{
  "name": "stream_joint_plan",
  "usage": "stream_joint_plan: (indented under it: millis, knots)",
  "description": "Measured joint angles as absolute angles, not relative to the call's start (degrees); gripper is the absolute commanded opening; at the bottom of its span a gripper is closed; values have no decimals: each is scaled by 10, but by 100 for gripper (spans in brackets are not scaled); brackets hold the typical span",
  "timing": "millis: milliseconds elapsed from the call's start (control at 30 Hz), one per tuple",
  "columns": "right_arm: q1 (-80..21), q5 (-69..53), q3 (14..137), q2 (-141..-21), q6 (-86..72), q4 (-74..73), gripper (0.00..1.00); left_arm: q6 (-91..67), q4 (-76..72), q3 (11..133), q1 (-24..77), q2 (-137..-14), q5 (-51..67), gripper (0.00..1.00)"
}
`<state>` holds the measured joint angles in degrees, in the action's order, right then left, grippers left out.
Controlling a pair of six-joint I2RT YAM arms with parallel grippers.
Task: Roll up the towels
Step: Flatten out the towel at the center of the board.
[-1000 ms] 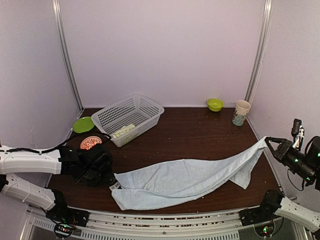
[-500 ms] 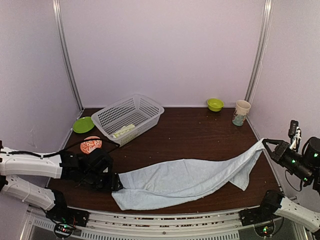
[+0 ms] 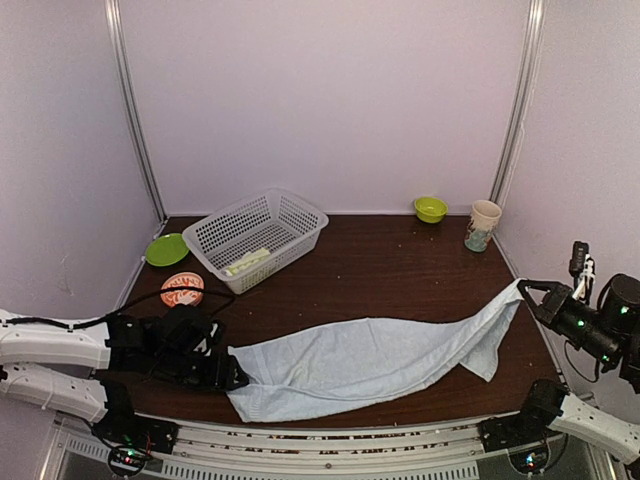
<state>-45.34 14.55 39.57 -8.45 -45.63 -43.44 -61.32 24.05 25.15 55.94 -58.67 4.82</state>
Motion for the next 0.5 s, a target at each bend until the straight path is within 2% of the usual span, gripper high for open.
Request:
stream_joint_plan:
  millis: [300, 500]
  knots:
    - [-453, 140, 393, -92, -459, -426, 0, -603, 190, 247, 559, -622, 71, 40]
    - [-453, 140, 393, -94, -465, -426, 0, -596, 175, 246, 559, -631, 86, 8]
